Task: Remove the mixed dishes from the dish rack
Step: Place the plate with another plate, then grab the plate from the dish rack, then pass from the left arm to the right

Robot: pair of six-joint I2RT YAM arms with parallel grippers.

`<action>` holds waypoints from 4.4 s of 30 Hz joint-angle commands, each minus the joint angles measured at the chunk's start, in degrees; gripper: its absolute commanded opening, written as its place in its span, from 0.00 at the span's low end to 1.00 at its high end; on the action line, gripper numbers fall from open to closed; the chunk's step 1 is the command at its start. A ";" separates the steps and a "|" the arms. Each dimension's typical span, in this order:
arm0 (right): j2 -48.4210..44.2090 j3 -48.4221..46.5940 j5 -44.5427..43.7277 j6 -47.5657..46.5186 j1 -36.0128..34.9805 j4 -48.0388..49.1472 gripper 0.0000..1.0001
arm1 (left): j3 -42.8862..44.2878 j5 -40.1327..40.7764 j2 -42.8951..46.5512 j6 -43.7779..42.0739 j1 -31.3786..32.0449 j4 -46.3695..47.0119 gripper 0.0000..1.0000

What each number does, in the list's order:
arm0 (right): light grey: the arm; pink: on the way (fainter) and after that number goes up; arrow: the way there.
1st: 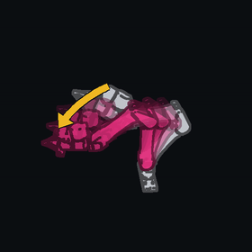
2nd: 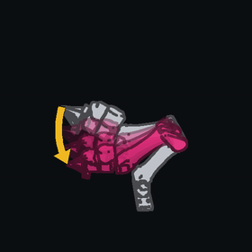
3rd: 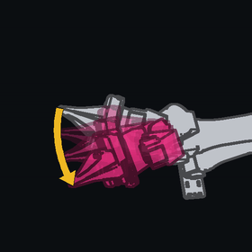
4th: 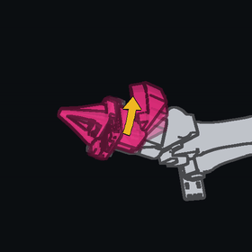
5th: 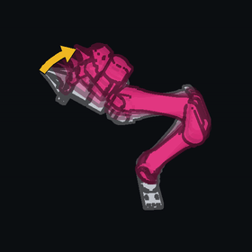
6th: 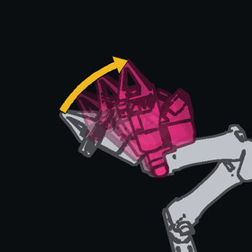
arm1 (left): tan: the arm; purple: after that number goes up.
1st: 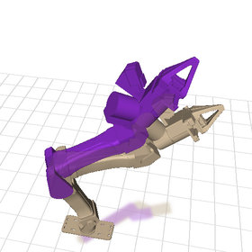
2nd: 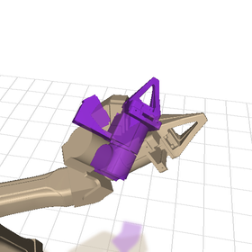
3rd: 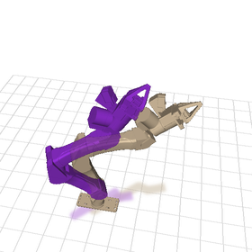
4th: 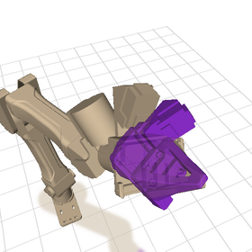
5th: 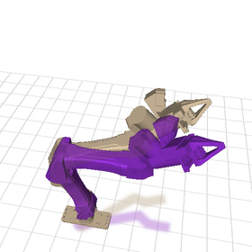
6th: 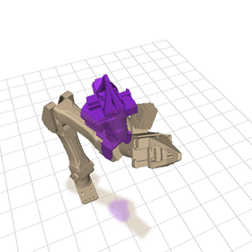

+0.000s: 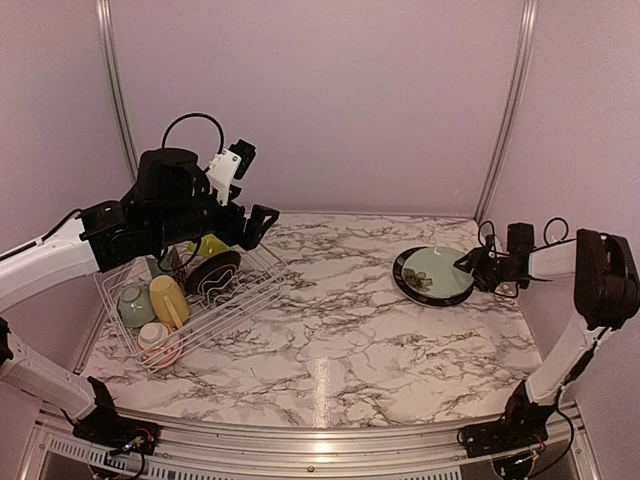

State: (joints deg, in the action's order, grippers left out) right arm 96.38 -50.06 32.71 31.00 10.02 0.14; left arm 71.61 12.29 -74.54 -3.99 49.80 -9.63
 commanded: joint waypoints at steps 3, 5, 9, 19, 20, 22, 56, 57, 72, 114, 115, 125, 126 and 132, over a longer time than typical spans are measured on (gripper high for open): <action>-3.54 -4.51 -9.41 -8.58 -2.90 -9.24 0.61 | 0.72 11.76 -1.08 3.20 -2.31 -6.95 0.99; -4.01 -5.05 -11.64 -9.93 -3.34 -10.91 0.64 | 1.03 13.44 -1.67 3.62 -3.73 -9.54 0.99; -5.45 -5.83 -18.72 -13.09 -4.91 -14.23 0.74 | 0.75 12.45 -2.05 8.60 -7.49 -13.56 0.99; -9.36 -6.19 -24.49 -16.99 -5.69 -17.48 0.83 | 1.07 -9.00 -5.83 11.33 -22.12 -20.97 0.99; -10.43 -6.16 -24.42 -17.10 -5.80 -17.54 0.83 | 1.43 -10.93 -6.97 10.96 -23.28 -21.68 0.99; -12.56 -5.95 -23.69 -17.37 -6.24 -17.52 0.84 | 2.23 -14.60 -9.31 9.56 -24.69 -23.03 0.97; -31.73 1.51 2.45 -3.96 -1.14 -6.89 0.98 | 5.54 -21.38 -21.49 -0.31 -27.36 -25.84 0.27; -32.15 1.63 2.60 -3.72 -1.14 -6.63 0.98 | 6.34 -21.24 -21.84 -0.91 -27.41 -26.75 0.26; -33.35 0.80 -0.14 -4.06 -1.14 -9.50 0.96 | 9.51 -25.91 -24.67 -3.71 -27.54 -30.36 0.10; -31.39 0.18 -1.70 -3.23 -3.25 -8.23 0.94 | 26.37 -17.71 -20.35 4.84 -22.43 -39.56 0.00; -31.28 0.08 -1.87 -3.26 -3.52 -8.23 0.94 | 26.61 -17.49 -20.05 5.04 -21.77 -39.47 0.00; -29.23 -1.06 -4.91 -4.45 -7.98 -9.46 0.94 | 22.55 -11.25 -15.75 -0.67 -16.15 -32.15 0.00; -28.92 -1.25 -5.21 -4.61 -8.48 -9.60 0.94 | 22.40 -10.42 -15.34 -1.08 -15.45 -31.48 0.00; -27.21 -1.12 -5.36 -3.39 -10.72 -8.79 0.94 | 21.45 -3.73 -13.64 -5.31 -9.14 -28.48 0.00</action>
State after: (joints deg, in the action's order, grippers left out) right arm 68.07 -48.93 28.62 27.22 1.02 -9.45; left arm 93.60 2.42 -91.18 -5.15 36.99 -43.51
